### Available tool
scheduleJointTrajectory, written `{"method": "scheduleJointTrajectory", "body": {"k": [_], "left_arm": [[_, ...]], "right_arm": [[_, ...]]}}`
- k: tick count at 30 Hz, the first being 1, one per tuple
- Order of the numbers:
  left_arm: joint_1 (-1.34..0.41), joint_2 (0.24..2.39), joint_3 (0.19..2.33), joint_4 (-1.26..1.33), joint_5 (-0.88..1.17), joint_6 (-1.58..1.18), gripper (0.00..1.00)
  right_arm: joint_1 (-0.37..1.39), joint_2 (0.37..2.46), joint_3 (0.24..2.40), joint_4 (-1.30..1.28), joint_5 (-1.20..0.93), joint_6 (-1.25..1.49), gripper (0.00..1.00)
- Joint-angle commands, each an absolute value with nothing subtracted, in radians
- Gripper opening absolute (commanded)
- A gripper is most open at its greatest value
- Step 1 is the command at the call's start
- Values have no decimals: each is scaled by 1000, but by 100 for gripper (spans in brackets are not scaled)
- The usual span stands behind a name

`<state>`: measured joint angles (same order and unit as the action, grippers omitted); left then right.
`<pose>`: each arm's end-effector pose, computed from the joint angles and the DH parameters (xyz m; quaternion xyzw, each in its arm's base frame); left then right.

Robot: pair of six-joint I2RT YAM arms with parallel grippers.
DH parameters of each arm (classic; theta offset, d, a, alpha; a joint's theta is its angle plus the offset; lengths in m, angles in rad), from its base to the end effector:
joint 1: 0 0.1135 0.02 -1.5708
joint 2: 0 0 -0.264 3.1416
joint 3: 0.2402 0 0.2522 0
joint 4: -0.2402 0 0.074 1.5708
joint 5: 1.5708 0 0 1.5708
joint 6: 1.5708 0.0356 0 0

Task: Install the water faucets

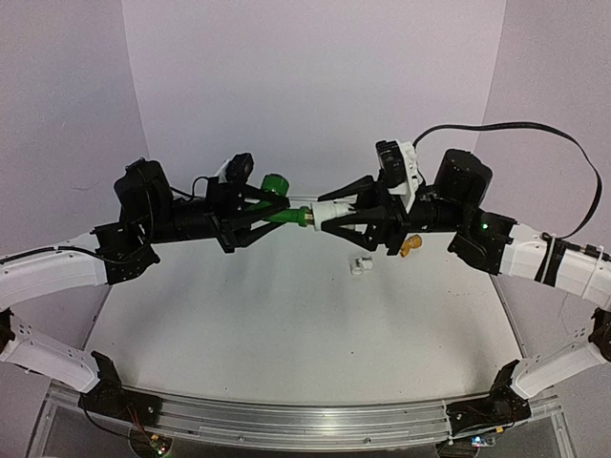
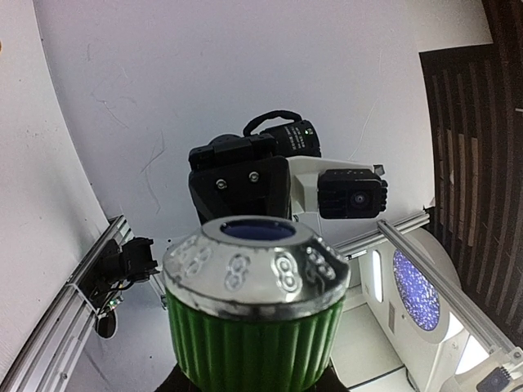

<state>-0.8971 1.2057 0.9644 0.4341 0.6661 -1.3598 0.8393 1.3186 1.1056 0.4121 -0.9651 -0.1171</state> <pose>0.1563 -0.2310 0.3794 0.1079 0.6427 -0.7482 0.1244 0.1777 0.2418 0.3947 -0.5770 0.3328 0.5171 0.5375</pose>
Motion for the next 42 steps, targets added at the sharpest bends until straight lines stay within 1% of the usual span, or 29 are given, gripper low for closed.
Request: {"method": "scheduleJointTrajectory", "body": {"k": [1,5,10,14,23,27,33,39,42], "left_arm": [[-905,1207,965,492,639,-1370,0],[-905,1195,955,492,609,-1361,0],[-911,1156,921,458,506,-1309,0],[-913,1127,882,454,436,-1290,0],[-928,1137,886,453,381,-1265,0],[-939,1123,880,453,366,-1209,0],[-944,1108,877,454,415,-1091,0],[-944,1094,848,455,402,-1011,0],[-951,1094,850,455,387,-964,0]], "right_arm": [[874,1330,1152,394,-899,-162,0],[888,1328,1128,467,-811,-99,0],[899,1317,1079,547,-696,-28,0],[903,1325,1065,565,-651,22,0],[927,1366,1023,693,-578,127,0],[927,1397,1022,769,-594,228,0],[927,1441,1065,805,-740,336,0],[928,1460,1083,811,-740,446,0],[928,1474,1080,844,-706,519,0]]}}
